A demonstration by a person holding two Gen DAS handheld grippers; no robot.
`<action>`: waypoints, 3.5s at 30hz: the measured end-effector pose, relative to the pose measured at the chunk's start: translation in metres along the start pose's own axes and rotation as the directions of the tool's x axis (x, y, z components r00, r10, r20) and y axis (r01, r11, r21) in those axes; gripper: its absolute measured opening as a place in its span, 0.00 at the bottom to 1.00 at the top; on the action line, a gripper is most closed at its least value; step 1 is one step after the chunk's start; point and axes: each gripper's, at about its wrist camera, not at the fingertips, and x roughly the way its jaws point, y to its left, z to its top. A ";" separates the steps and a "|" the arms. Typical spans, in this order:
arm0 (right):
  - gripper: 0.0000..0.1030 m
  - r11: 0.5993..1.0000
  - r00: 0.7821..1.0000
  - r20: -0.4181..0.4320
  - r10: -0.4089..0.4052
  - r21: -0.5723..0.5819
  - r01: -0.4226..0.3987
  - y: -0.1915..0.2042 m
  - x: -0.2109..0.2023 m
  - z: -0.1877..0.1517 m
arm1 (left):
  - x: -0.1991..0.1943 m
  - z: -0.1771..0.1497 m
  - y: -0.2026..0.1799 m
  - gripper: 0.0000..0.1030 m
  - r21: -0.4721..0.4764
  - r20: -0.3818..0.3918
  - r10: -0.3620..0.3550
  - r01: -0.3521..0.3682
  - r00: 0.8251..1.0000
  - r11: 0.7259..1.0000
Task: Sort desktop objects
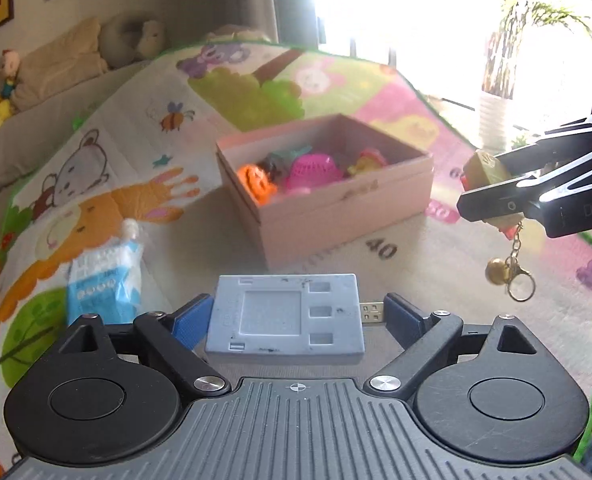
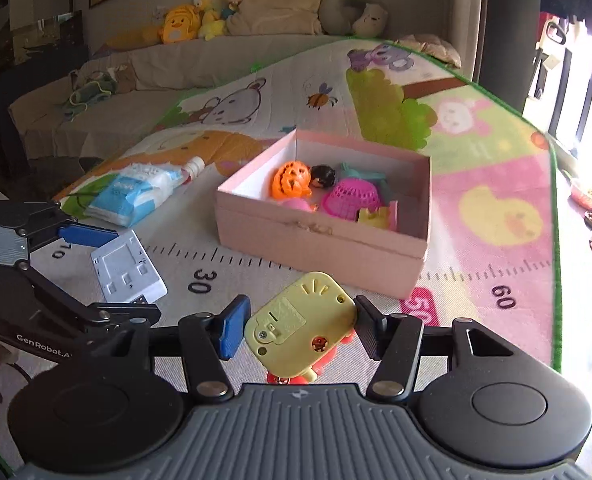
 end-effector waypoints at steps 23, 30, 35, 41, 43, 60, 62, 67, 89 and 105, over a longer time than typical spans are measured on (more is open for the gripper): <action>0.56 0.981 0.992 0.087 -0.096 0.177 0.079 -0.070 0.082 0.163 | 0.109 0.110 0.037 0.98 -0.103 0.110 0.007 0.005 0.994 0.995; 0.65 0.979 0.995 -0.004 -0.104 0.176 0.103 -0.061 0.119 0.130 | 0.073 0.048 0.056 1.00 0.038 0.118 0.163 -0.168 0.980 0.985; 0.68 0.979 0.992 -0.033 -0.120 0.164 0.124 -0.044 0.121 0.115 | 0.053 0.014 0.108 1.00 -0.076 0.071 0.372 -0.367 0.925 0.927; 0.79 0.983 1.000 0.008 0.026 0.184 -0.027 -0.010 0.081 0.065 | 0.052 -0.015 0.166 1.00 -0.233 -0.080 0.362 -0.371 0.929 0.899; 0.80 0.987 0.999 0.010 0.037 0.159 -0.038 0.006 0.071 0.044 | 0.054 -0.022 0.172 1.00 -0.270 -0.090 0.331 -0.342 0.939 0.900; 0.85 0.987 0.998 -0.069 -0.012 0.157 0.023 0.035 0.063 -0.046 | 0.069 -0.021 0.171 1.00 -0.253 -0.130 0.319 -0.342 0.939 0.905; 0.85 0.990 0.997 -0.069 -0.027 0.137 0.036 0.039 0.064 -0.053 | 0.073 -0.027 0.177 1.00 -0.261 -0.156 0.311 -0.343 0.937 0.903; 0.85 0.992 0.998 -0.059 -0.036 0.119 0.043 0.043 0.067 -0.060 | 0.072 -0.032 0.178 0.68 -0.311 -0.161 0.266 -0.305 0.950 0.900; 0.92 0.989 1.000 -0.008 -0.027 0.147 0.028 0.035 0.054 -0.046 | 0.004 -0.050 0.028 0.81 -0.067 -0.069 -0.178 0.173 0.982 0.983; 0.55 0.995 0.995 -0.005 0.098 0.015 -0.098 0.046 0.074 0.101 | 0.135 0.025 0.149 0.73 -0.201 -0.066 0.275 -0.282 0.959 0.938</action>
